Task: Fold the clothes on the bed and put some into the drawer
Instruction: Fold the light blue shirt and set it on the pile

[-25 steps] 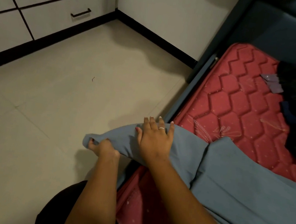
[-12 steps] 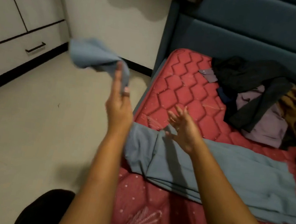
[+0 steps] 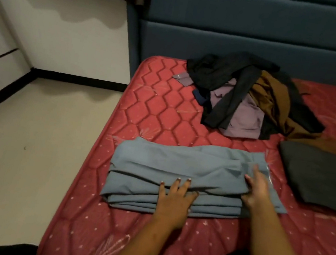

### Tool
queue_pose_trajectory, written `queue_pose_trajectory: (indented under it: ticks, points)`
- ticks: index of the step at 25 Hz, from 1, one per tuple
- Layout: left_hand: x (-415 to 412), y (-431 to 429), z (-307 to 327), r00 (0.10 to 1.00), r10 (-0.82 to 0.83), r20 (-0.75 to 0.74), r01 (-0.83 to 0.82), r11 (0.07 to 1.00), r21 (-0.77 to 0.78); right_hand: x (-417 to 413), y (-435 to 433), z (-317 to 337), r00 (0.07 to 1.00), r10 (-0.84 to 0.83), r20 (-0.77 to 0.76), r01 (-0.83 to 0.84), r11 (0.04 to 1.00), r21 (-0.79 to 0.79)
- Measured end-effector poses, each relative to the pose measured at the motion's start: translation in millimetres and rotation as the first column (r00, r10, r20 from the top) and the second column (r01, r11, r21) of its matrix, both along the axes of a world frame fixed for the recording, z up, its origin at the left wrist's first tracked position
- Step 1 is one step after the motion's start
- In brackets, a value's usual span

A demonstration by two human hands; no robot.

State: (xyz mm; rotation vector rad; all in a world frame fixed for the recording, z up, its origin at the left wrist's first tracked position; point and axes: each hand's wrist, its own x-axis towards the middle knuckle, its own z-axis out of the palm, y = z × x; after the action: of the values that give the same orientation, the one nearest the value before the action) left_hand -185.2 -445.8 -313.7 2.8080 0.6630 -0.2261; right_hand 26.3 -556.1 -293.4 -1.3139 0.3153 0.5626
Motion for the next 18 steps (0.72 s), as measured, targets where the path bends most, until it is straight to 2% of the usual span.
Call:
queue_pose_trajectory:
  ticks: [1, 2, 3, 4, 5, 7, 8, 10, 12, 13, 15, 16, 17, 18]
  points:
    - [-0.4, 1.4, -0.2, 0.999, 0.014, 0.052, -0.015, 0.999, 0.033, 0.2, 6.2, -0.7, 0.985, 0.085, 0.149, -0.048, 0.971, -0.234]
    - [0.2, 2.0, 3.0, 0.997, 0.020, 0.076, -0.026, 0.997, 0.071, 2.6, 11.2, -4.6, 0.947, 0.197, 0.255, -0.046, 0.866, -0.499]
    - [0.1, 4.3, 5.0, 0.994, 0.036, 0.100, -0.048, 0.992, 0.121, 1.1, 14.6, -2.9, 0.905, 0.311, 0.291, -0.008, 0.695, -0.719]
    - [1.4, 7.4, 5.6, 0.989, 0.052, 0.141, -0.074, 0.985, 0.155, 1.3, 14.7, -2.3, 0.880, 0.397, 0.260, 0.003, 0.543, -0.840]
    - [2.7, 10.9, 7.5, 0.983, 0.074, 0.168, -0.097, 0.986, 0.137, 1.2, 12.2, 1.4, 0.870, 0.454, 0.192, -0.039, 0.452, -0.891]
    - [1.9, 14.0, 11.0, 0.961, 0.123, 0.249, -0.151, 0.984, 0.096, 3.9, 7.8, 4.6, 0.842, 0.537, 0.059, -0.192, 0.400, -0.896]
    - [1.8, 13.1, 9.4, 0.951, 0.136, 0.277, -0.168, 0.981, 0.093, 5.3, 7.4, 4.6, 0.831, 0.555, 0.030, -0.244, 0.411, -0.878]
    - [0.8, 9.3, 7.0, 0.945, 0.139, 0.295, -0.174, 0.980, 0.096, 4.5, 7.9, 2.7, 0.838, 0.543, 0.042, -0.233, 0.426, -0.874]
    - [-1.2, 6.4, 8.9, 0.926, 0.181, 0.331, -0.203, 0.979, 0.035, -0.2, 10.5, 8.0, 0.818, 0.557, 0.142, -0.208, 0.518, -0.830]
    - [-2.8, 7.4, 11.3, 0.913, 0.236, 0.333, -0.238, 0.971, -0.035, -0.8, 9.9, 15.0, 0.784, 0.576, 0.232, -0.245, 0.630, -0.737]
    - [-8.0, 16.4, 14.3, 0.863, 0.345, 0.369, -0.320, 0.939, -0.130, 2.2, 4.4, 35.9, 0.751, 0.522, 0.404, -0.368, 0.839, -0.400]
    - [-10.5, 22.8, 15.7, 0.830, 0.380, 0.409, -0.348, 0.925, -0.154, 7.8, 1.0, 44.1, 0.765, 0.469, 0.441, -0.392, 0.883, -0.259]
    - [-11.4, 30.4, 17.4, 0.800, 0.404, 0.444, -0.370, 0.914, -0.165, 11.5, -3.8, 50.5, 0.760, 0.468, 0.451, -0.396, 0.884, -0.250]
    - [-11.3, 38.5, 18.9, 0.797, 0.409, 0.445, -0.384, 0.911, -0.150, 17.0, -8.6, 48.2, 0.747, 0.464, 0.476, -0.354, 0.884, -0.307]
